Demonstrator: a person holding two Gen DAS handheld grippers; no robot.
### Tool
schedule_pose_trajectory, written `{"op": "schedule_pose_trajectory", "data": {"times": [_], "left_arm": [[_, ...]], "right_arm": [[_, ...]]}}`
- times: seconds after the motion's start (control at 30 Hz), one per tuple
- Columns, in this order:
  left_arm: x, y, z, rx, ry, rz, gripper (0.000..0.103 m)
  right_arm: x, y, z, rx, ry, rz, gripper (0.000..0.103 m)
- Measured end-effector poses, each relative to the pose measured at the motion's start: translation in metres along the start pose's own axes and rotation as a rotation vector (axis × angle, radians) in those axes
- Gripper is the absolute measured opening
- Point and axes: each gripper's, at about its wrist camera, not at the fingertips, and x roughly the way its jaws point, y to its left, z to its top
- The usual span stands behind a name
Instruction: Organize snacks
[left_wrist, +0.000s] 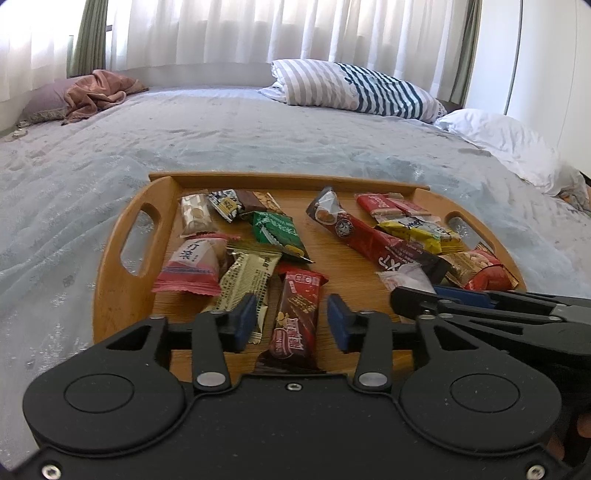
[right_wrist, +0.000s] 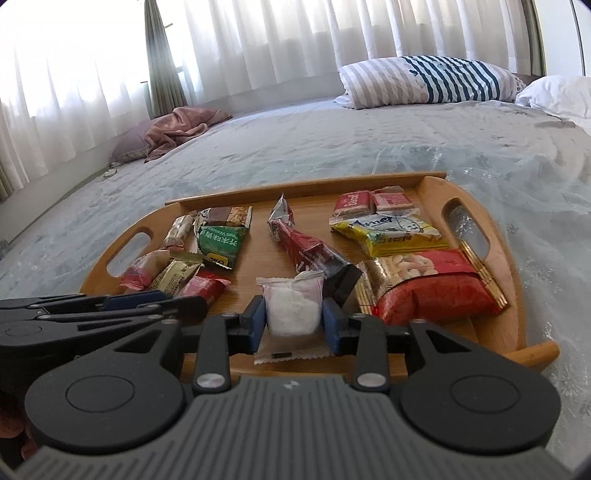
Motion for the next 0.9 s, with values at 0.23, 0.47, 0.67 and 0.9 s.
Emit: {"op": "schedule_pose_trajectory", "data": {"times": [0.23, 0.47, 0.67, 0.9], "left_arm": [[-0.017, 0.005, -0.004, -0.033, -0.004, 0.009, 0.069], [-0.045, 0.001, -0.016, -0.029, -0.015, 0.011, 0.079], [-0.062, 0.0, -0.03, -0.03, -0.01, 0.024, 0.08], [-0.069, 0.0, -0.043, -0.027, 0.008, 0.041, 0.081]], "right_arm": [[-0.021, -0.004, -0.001, 0.007, -0.027, -0.011, 0.065], [-0.047, 0.0, -0.009, -0.034, -0.057, -0.038, 0.072], [-0.061, 0.003, -0.021, -0.065, -0.049, -0.059, 0.075], [-0.065, 0.001, -0.031, -0.062, -0.034, -0.068, 0.078]]}}
